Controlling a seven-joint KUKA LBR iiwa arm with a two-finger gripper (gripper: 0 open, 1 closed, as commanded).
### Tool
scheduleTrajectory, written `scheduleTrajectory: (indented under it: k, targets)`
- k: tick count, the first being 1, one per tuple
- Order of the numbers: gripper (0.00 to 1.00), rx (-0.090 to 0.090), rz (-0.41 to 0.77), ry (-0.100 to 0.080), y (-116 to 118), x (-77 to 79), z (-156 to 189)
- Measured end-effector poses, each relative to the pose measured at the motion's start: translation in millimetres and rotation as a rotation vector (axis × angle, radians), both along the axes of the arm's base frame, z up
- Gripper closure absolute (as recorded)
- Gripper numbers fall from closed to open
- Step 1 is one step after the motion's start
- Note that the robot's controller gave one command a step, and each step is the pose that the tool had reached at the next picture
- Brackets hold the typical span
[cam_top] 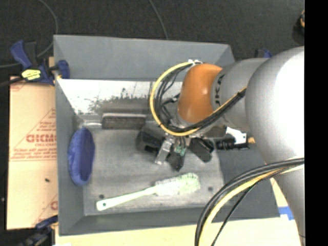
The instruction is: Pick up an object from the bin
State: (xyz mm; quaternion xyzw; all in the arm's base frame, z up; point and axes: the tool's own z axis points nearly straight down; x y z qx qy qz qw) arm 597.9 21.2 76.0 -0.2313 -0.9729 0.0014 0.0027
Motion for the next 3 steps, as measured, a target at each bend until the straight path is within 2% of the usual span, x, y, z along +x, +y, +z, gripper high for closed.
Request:
scheduleTrajectory:
  k: [1,3]
  targets:
    - [1.0,0.0,0.0,0.005,-1,-1.4,12]
    - [1.0,0.0,0.001,0.003,-1,-0.8,31]
